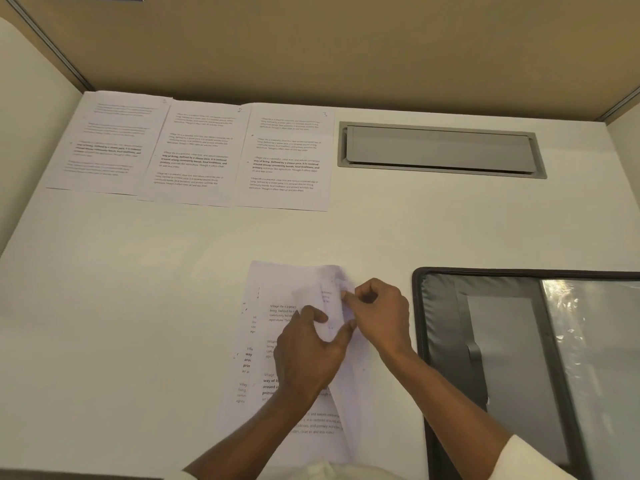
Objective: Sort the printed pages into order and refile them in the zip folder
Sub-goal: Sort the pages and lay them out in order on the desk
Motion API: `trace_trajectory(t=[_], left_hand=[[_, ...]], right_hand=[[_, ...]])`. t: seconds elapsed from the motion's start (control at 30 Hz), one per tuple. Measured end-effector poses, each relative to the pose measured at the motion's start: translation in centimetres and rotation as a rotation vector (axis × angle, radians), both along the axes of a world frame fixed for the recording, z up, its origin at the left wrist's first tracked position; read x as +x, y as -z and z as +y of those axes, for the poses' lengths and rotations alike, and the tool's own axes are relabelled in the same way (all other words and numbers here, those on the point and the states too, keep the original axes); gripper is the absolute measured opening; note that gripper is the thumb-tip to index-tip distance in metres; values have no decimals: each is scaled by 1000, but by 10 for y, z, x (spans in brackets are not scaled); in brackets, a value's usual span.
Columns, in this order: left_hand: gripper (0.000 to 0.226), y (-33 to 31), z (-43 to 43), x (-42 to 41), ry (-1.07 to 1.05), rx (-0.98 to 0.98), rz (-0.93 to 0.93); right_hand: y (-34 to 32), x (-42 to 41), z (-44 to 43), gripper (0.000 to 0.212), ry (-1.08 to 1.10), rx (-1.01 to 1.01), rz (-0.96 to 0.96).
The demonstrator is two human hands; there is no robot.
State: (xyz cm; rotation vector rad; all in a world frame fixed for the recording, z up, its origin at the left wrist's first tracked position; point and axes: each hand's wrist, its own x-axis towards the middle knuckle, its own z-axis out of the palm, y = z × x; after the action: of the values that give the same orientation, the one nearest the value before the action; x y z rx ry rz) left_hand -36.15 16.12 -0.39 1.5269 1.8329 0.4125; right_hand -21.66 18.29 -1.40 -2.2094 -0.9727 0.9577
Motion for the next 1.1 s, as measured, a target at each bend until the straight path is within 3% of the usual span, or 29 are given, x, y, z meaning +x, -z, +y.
trace_trajectory(t=[0.17,0.27,0.43,0.5,0.63,0.73,0.8,0.97,1.1], left_hand=[[55,-4,2,9,54,-54,95],[47,-4,3,11,66,-58,108],[34,-3,4,11,62,-27,55],[32,-1,4,11,45,-17,26],[26,6,4,7,-19,-8,-34],[18,5,4,4,-81,23,-88],[19,2,4,2,-112,50,-77],[24,0,3,-5,-131,58,-36],[24,-2,4,-7,-123,69,-24]], right_hand=[[-5,-9,-2,16,14,82,147],[-8,-13,-4,17,1,109,271],[-9,-12,-6,38,24,105,402],[-8,-7,-5,34,52,103,432],[-1,1,-10,15,69,118,348],[4,1,-20,50,78,60,256],[8,-1,-28,59,61,-9,198],[22,8,-30,40,74,-77,99],[18,53,11,33,172,76,7]])
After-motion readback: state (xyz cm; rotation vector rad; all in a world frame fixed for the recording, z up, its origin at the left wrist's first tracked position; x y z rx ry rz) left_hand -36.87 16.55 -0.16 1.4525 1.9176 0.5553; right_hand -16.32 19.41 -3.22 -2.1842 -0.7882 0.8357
